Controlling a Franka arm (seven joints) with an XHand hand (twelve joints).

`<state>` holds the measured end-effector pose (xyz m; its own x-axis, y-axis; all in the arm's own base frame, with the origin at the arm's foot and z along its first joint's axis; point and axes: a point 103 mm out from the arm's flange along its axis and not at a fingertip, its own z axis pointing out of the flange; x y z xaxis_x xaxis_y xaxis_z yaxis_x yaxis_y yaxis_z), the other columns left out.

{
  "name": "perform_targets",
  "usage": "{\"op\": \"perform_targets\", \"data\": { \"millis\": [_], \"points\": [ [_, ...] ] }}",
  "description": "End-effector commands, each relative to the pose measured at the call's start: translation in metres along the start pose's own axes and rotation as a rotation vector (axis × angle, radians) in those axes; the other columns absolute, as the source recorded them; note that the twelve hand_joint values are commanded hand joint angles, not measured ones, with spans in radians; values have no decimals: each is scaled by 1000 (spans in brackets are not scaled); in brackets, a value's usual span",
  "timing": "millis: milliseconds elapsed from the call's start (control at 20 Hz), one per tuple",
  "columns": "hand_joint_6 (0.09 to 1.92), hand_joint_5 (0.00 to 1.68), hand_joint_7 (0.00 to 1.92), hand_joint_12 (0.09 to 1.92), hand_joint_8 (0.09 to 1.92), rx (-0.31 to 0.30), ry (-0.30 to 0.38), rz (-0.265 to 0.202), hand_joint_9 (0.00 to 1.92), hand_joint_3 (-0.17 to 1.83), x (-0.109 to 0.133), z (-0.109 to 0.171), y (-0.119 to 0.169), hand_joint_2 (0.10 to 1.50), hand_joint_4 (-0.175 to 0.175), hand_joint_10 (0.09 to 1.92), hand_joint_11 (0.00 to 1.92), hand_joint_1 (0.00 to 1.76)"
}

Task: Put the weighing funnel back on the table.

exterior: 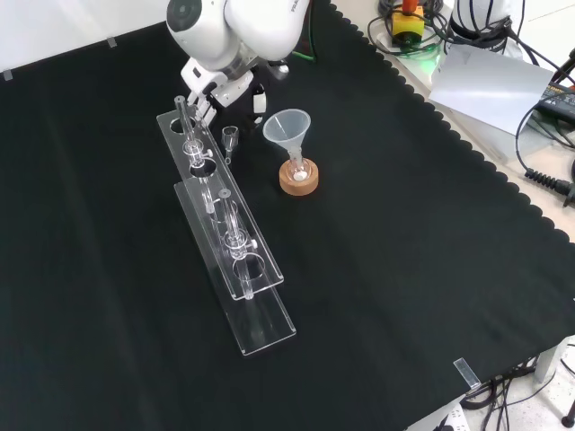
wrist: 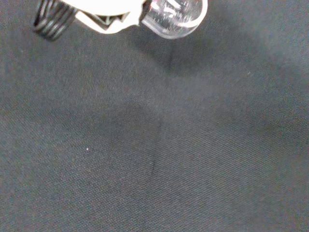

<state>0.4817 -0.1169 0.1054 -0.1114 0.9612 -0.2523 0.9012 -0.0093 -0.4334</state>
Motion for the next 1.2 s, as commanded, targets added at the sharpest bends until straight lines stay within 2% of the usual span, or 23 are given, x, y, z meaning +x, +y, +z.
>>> {"op": "perform_targets", "data": {
  "millis": [50,700,1200],
  "points": [
    [348,410,382,1325,737,-48,14,32,664,751,-7,-28,-31,625,-48,613,365,911],
    [303,458,467,1319,725,-140,21,73,722,744,-5,-75,-90,642,-50,600,383,890],
    [299,492,494,1314,703,-188,17,89,748,725,-1,-93,-122,655,-48,572,397,883]
  ]
}}
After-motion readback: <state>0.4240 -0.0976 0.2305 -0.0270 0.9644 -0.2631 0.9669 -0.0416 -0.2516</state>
